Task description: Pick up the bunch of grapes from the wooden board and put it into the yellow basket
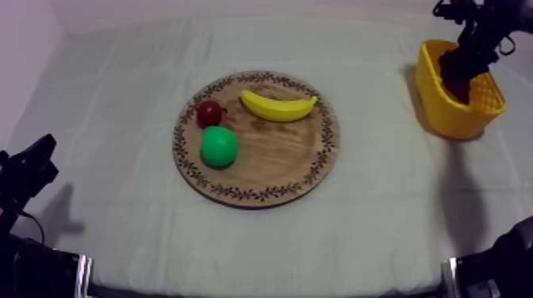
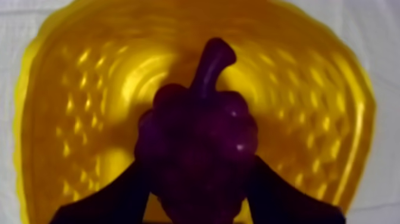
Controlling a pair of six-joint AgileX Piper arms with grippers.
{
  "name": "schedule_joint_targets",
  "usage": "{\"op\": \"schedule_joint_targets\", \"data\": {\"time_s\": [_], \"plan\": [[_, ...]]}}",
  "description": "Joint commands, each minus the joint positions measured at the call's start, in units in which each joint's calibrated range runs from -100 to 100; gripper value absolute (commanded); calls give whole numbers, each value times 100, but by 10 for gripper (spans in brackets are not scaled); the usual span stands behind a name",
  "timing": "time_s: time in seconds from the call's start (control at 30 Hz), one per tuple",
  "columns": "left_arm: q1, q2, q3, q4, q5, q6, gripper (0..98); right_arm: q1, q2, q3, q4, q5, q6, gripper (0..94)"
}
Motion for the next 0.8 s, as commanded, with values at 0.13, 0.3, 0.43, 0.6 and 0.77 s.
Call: {"op": "schedule_joint_targets", "data": {"time_s": [0.13, 0.3, 0.43, 0.6, 0.77], "plan": [[0, 0, -3, -3, -5, 1, 1, 19, 17, 191, -27, -299, 167, 592], [0, 0, -3, -3, -5, 1, 1, 32, -209, 372, -44, -446, 206, 622], [0, 0, -3, -3, -5, 1, 1, 34, -582, 519, -47, -588, 190, 613], [0, 0, -3, -3, -5, 1, 1, 65, -1235, 730, -43, -888, 166, 581], [0, 0, -3, -3, -5, 1, 1, 104, -1982, 1015, -30, -1141, 197, 534]]}}
